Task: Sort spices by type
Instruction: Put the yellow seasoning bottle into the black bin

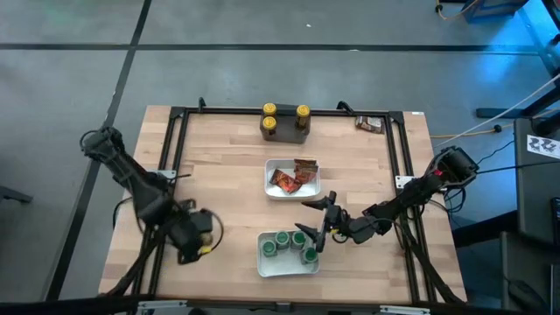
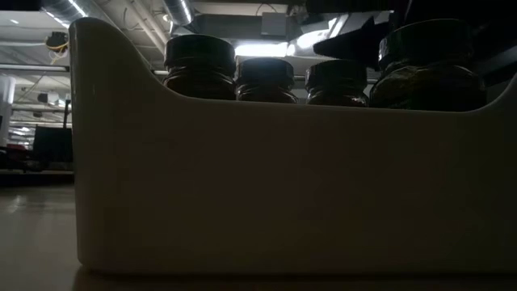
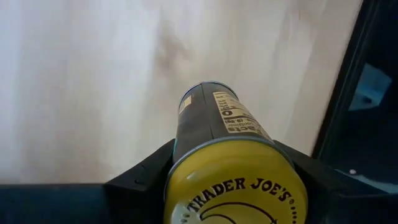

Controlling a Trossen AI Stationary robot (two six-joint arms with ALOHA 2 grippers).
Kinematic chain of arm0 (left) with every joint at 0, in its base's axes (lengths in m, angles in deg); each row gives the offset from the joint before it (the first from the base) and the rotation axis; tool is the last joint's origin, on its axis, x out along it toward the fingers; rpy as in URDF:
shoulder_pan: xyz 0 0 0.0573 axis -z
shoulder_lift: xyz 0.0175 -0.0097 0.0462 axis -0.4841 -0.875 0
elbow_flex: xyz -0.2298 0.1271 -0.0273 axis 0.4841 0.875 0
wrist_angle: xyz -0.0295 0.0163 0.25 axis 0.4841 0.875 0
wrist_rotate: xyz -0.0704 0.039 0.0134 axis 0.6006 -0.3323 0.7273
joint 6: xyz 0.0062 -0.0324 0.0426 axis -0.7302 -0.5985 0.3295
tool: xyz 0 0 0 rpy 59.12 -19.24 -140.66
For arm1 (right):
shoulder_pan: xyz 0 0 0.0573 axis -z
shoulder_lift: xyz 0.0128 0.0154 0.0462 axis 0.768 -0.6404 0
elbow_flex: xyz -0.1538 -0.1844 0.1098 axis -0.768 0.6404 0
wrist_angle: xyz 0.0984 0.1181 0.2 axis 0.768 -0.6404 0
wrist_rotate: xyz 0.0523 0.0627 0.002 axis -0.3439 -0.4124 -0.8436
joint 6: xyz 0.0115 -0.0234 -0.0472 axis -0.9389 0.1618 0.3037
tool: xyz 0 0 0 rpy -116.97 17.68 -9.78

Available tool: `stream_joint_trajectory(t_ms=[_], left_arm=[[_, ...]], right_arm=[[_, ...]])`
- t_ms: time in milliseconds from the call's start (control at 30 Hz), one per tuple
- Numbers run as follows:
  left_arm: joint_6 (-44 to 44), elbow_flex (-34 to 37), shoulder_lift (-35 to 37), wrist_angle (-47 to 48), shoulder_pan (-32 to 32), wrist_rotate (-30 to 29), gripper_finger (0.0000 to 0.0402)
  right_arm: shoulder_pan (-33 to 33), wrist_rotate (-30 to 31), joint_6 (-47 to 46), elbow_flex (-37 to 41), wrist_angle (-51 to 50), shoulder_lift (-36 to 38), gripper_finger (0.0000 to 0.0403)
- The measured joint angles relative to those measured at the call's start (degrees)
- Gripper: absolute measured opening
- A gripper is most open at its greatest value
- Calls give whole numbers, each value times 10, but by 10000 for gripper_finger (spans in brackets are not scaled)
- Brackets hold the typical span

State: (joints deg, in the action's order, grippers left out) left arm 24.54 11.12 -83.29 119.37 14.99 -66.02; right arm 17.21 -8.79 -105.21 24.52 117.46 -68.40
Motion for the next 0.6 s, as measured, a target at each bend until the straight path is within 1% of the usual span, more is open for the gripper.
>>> stream_joint_trajectory(t_ms=[67,267,367,500,600], left_arm=[[45,-13,4,5,-43,0,207],[201,-48,4,-2,-163,0,203],[263,-58,3,-3,-222,-1,204],[348,-73,3,-36,-292,-3,208],[398,-84,3,-62,-343,-1,205]], right_arm=[[0,7,32,0,3,3,342],[0,63,143,0,2,35,342],[0,67,181,0,-11,66,342],[15,66,198,0,-81,113,342],[38,67,197,0,-153,152,342]])
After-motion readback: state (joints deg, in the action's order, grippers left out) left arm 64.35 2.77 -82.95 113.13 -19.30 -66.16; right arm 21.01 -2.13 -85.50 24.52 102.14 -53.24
